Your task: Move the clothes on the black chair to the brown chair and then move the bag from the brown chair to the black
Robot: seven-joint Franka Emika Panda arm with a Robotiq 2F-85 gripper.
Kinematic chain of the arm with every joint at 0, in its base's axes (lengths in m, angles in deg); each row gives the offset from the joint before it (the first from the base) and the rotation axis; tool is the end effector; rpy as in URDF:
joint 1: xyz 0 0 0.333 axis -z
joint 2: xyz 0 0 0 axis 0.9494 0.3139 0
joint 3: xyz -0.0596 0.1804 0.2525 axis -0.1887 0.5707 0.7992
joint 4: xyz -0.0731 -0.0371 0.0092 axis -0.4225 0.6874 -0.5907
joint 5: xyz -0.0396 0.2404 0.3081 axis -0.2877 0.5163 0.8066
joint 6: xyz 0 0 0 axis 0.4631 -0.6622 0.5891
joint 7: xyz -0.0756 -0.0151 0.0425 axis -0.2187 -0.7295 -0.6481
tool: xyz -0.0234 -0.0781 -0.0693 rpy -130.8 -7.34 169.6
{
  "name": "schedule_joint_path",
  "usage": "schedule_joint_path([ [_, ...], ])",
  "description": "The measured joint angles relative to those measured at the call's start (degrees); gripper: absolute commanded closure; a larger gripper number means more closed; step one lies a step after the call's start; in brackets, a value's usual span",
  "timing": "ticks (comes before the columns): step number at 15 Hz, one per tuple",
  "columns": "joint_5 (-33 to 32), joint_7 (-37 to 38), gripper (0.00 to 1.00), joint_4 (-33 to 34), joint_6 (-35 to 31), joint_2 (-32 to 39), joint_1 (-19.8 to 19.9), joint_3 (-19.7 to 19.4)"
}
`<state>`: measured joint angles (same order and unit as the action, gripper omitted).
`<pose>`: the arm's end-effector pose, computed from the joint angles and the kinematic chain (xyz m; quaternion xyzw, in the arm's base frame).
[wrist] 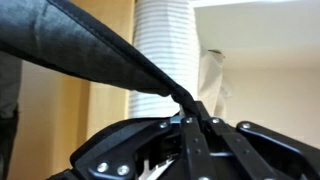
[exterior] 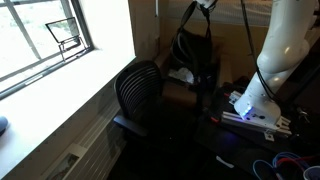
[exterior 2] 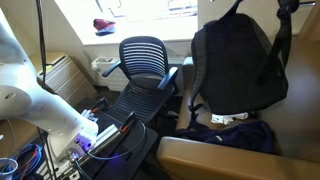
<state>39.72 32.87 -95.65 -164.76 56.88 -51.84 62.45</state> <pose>0.5007 -0.4357 0.5175 -0.2466 0.7601 -0.5576 0.2248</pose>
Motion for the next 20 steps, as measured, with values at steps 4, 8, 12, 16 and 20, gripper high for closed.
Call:
schedule_joint_path([
  [4, 1.0, 0.0, 0.98, 4.3, 0.1, -6.3, -8.0, -10.3],
  [8, -1.6, -1.2, 0.98, 5.5, 0.2, -15.9, -11.4, -9.0],
  [12, -7.4, 0.9, 0.98, -1.4, 1.1, -27.4, -16.8, -4.8],
  [16, -12.5, 7.4, 0.98, -7.9, 3.0, -36.5, -28.7, -10.6],
  [20, -13.0, 7.8, 0.98, -12.5, 11.5, -44.9, -37.5, -14.1],
])
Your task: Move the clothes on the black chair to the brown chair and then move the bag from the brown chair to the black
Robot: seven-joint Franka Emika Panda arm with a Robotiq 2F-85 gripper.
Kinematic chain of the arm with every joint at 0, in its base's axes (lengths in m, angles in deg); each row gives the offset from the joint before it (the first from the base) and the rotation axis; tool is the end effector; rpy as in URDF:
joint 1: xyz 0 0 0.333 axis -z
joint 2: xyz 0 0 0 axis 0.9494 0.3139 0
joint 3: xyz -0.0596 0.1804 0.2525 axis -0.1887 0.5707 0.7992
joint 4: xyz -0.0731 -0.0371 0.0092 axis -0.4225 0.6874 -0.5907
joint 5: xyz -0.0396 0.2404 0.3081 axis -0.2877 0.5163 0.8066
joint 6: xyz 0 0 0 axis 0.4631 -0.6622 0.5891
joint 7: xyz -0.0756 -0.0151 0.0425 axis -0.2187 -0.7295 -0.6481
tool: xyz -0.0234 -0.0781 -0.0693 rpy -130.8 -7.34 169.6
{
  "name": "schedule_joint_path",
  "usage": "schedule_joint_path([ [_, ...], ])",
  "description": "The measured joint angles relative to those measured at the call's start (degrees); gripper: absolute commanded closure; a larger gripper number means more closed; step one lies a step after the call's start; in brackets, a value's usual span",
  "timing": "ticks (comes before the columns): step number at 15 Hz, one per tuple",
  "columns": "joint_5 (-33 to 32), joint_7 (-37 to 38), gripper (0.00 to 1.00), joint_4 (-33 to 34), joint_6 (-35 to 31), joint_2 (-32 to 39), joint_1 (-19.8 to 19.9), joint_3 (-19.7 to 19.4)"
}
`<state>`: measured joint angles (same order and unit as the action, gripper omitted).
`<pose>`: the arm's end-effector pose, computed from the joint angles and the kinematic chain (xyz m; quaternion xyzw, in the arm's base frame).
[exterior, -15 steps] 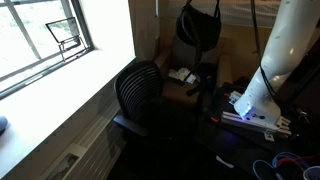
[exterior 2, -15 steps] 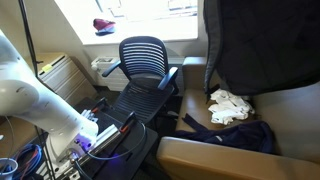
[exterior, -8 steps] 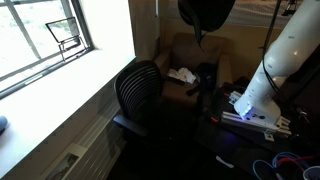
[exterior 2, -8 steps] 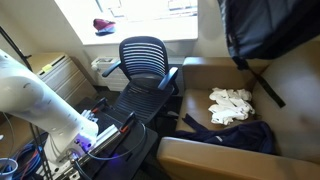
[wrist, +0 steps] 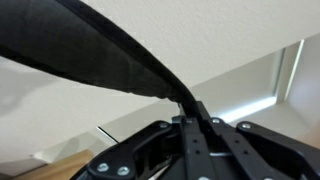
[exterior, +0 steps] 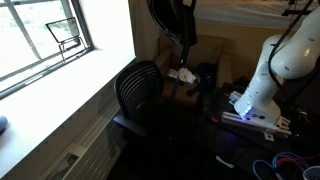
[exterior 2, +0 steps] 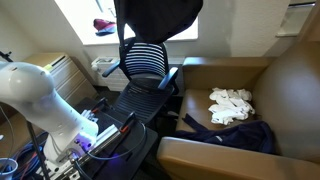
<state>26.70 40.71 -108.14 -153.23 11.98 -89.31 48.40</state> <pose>0.4113 -0.2313 0.7803 -0.3103 0.6214 -0.4732 0.5419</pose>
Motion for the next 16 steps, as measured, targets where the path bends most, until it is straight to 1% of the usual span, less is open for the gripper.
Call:
schedule_joint_path([
  [2, 0.0, 0.0, 0.98, -1.5, 6.2, -2.4, -1.8, 0.6],
  [4, -0.6, -0.2, 0.98, -3.0, 12.3, -2.7, -2.3, 1.9],
  [6, -1.9, -0.4, 0.98, -4.8, 16.9, -1.7, -2.9, 3.1],
  [8, -3.2, -1.7, 0.98, -6.5, 19.7, 0.4, -4.2, 3.6],
  [10, -3.6, -4.4, 0.98, -7.5, 21.6, 3.6, -6.4, 3.3],
  [12, -3.4, -7.8, 0.98, -7.5, 24.7, 7.0, -9.4, 2.0],
  [15, -2.5, -13.4, 0.98, -5.4, 32.5, 11.2, -13.9, -1.0],
  [16, -0.3, -16.0, 0.98, -4.1, 35.3, 12.6, -13.0, 0.0],
])
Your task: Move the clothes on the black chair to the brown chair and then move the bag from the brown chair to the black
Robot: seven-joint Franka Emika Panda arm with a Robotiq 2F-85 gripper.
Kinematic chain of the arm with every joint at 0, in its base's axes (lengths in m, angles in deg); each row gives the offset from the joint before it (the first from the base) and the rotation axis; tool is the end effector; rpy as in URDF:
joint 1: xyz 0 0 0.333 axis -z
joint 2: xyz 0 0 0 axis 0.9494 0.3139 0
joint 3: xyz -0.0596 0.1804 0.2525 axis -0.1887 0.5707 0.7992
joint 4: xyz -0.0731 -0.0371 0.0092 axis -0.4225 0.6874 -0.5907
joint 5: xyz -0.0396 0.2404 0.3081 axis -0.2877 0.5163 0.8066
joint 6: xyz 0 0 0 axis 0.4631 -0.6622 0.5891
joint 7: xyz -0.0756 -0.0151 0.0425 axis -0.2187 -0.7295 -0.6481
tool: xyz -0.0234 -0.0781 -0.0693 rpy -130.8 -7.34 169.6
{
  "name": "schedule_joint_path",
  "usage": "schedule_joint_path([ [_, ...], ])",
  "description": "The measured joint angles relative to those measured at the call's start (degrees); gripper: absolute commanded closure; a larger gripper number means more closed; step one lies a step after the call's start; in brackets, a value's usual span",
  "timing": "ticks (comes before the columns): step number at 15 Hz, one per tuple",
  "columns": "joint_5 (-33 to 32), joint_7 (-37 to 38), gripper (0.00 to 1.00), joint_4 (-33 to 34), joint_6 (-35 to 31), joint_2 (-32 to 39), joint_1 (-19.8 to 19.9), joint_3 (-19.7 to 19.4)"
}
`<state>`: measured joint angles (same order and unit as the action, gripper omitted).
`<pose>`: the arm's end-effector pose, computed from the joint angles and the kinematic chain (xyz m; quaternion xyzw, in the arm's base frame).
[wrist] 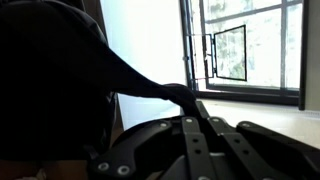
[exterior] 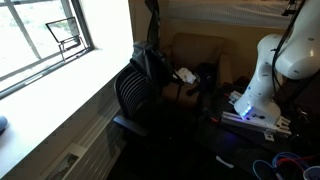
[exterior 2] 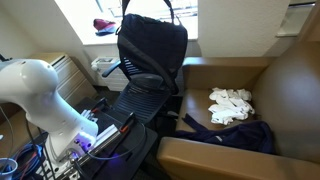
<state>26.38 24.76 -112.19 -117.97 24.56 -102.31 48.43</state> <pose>0.5499 -0.0385 0.5947 -0.7089 0.5640 -0.1963 0.3753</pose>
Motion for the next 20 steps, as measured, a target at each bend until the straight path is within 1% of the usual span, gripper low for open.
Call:
schedule_joint_path([
  [2, 4.1, -4.9, 0.98, 3.6, 5.5, 3.3, 6.5, 6.2],
  [3, 4.4, -5.8, 0.98, 5.3, 7.3, 4.8, 9.4, 9.1],
  [5, 3.6, -6.3, 0.98, 8.8, 9.6, 7.7, 14.9, 14.8],
  [7, 1.5, -6.1, 0.98, 11.6, 10.4, 9.5, 18.2, 19.5],
  [10, 0.2, -2.9, 0.98, 14.8, 13.0, 9.7, 20.7, 24.4],
  [13, 0.3, 2.7, 0.98, 17.9, 17.0, 9.2, 21.8, 27.2],
  [16, 1.6, 8.0, 0.98, 19.1, 19.1, 8.1, 22.3, 28.7],
  [18, 3.6, 10.8, 0.98, 19.4, 19.8, 7.5, 22.5, 29.1],
  [20, 6.6, 11.9, 0.98, 19.4, 20.9, 7.1, 22.7, 29.1],
])
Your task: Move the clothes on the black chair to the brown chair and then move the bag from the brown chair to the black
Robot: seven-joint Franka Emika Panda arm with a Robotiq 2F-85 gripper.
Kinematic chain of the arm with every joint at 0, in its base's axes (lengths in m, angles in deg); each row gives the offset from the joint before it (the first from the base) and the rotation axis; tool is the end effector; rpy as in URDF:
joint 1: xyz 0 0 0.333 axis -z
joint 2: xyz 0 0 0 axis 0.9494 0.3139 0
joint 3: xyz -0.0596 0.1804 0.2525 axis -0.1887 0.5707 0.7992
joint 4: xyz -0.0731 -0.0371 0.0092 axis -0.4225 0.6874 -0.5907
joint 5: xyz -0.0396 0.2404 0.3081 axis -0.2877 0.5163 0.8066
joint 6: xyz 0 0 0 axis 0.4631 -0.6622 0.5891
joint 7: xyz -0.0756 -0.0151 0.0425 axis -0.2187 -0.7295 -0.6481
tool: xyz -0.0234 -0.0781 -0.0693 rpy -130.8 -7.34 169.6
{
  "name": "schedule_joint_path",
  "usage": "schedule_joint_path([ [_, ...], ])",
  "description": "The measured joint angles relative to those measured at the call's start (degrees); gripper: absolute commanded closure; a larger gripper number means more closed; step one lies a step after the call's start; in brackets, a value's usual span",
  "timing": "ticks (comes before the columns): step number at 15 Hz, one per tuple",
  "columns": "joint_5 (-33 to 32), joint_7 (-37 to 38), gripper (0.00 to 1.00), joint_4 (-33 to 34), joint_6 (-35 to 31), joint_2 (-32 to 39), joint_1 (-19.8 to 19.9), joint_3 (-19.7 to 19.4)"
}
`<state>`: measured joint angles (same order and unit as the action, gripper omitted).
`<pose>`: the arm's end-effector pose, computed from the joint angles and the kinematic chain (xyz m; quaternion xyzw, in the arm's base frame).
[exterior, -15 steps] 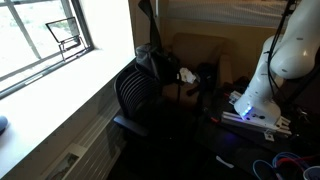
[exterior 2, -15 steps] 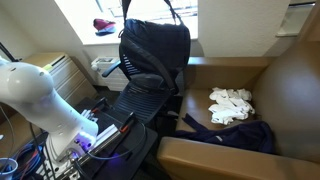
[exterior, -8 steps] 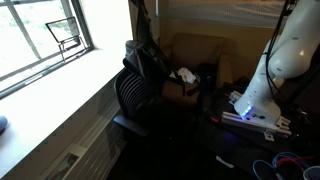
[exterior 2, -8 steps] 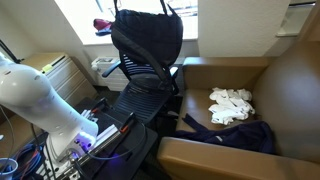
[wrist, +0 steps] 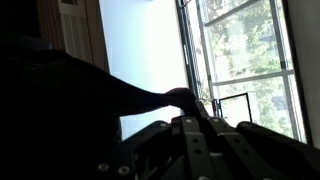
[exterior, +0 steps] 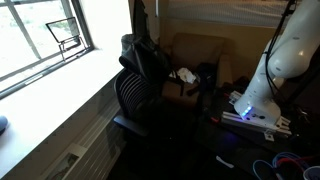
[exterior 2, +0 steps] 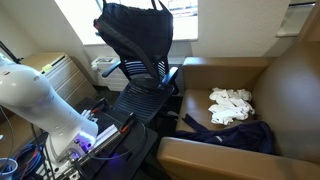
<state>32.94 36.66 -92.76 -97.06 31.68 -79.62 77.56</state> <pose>0.5718 0.0754 0.6814 -0.7242 0.5535 -0.0705 0.4051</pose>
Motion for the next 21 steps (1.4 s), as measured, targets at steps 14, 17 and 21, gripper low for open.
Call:
schedule_joint_path([
  [14, 3.9, -5.6, 0.98, -4.3, 15.5, 9.8, 0.8, 0.3],
  [17, 3.7, -5.6, 0.98, -3.2, 17.5, 13.3, 0.8, 1.0],
  [21, 4.0, -5.6, 0.98, 0.0, 18.2, 18.0, 0.8, 1.6],
])
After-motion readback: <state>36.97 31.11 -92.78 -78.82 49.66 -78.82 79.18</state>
